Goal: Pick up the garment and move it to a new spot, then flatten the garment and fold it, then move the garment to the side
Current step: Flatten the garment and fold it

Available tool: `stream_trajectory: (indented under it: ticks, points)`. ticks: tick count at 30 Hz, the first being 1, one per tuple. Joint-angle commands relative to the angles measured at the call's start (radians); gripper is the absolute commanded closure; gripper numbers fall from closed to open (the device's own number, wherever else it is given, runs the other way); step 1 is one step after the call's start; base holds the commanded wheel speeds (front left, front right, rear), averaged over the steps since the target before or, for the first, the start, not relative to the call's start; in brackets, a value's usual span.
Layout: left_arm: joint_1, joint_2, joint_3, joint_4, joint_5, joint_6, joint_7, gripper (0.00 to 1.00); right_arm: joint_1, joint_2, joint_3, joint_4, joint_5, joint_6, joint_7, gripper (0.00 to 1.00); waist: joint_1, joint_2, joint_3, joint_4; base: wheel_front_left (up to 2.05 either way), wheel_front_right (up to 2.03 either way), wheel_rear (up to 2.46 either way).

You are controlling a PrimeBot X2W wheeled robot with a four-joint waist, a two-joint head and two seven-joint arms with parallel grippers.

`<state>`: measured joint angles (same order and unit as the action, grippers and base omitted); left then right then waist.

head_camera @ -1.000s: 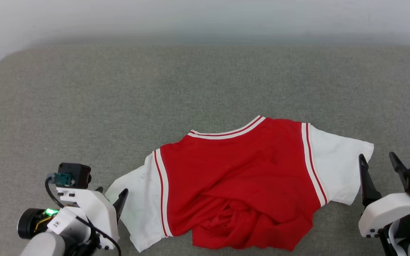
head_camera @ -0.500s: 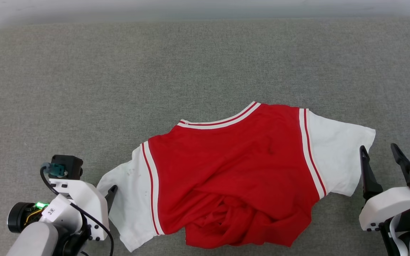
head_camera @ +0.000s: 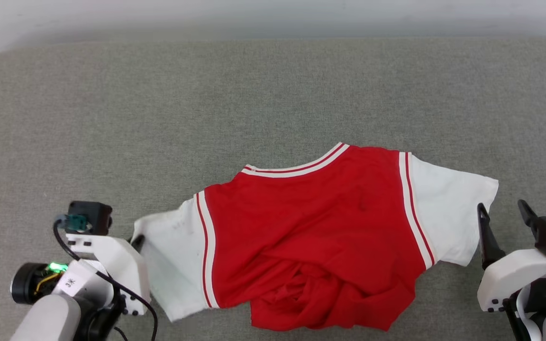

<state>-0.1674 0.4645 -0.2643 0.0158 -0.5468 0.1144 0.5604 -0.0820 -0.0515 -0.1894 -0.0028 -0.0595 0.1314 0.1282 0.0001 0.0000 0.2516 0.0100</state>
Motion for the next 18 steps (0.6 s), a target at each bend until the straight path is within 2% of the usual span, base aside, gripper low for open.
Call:
stream_trajectory:
  ticks: [1,7,14,18]
  points:
    - [-0.003,0.003,0.010,-0.032,0.013,0.011,-0.026,1.00,0.002,0.002,0.004,0.000,-0.015,-0.001,0.034,0.00,-0.0001,0.0000,-0.013,0.006,0.00,0.00,0.00]
    - [0.007,0.017,0.031,-0.177,0.016,0.020,-0.054,1.00,-0.026,-0.082,0.028,-0.017,0.009,-0.001,0.244,0.00,-0.0001,0.0000,-0.028,0.022,0.00,0.00,0.00]
    - [0.042,0.049,0.037,-0.344,-0.029,0.021,0.029,1.00,-0.126,-0.210,0.052,-0.014,0.089,-0.002,0.588,0.00,-0.0001,0.0000,0.010,0.050,0.00,0.00,0.00]
    - [0.050,0.062,0.030,-0.416,-0.036,0.025,0.064,1.00,-0.203,-0.269,0.074,-0.001,0.140,-0.001,0.736,0.00,-0.0001,0.0000,0.050,0.074,0.00,0.00,0.00]
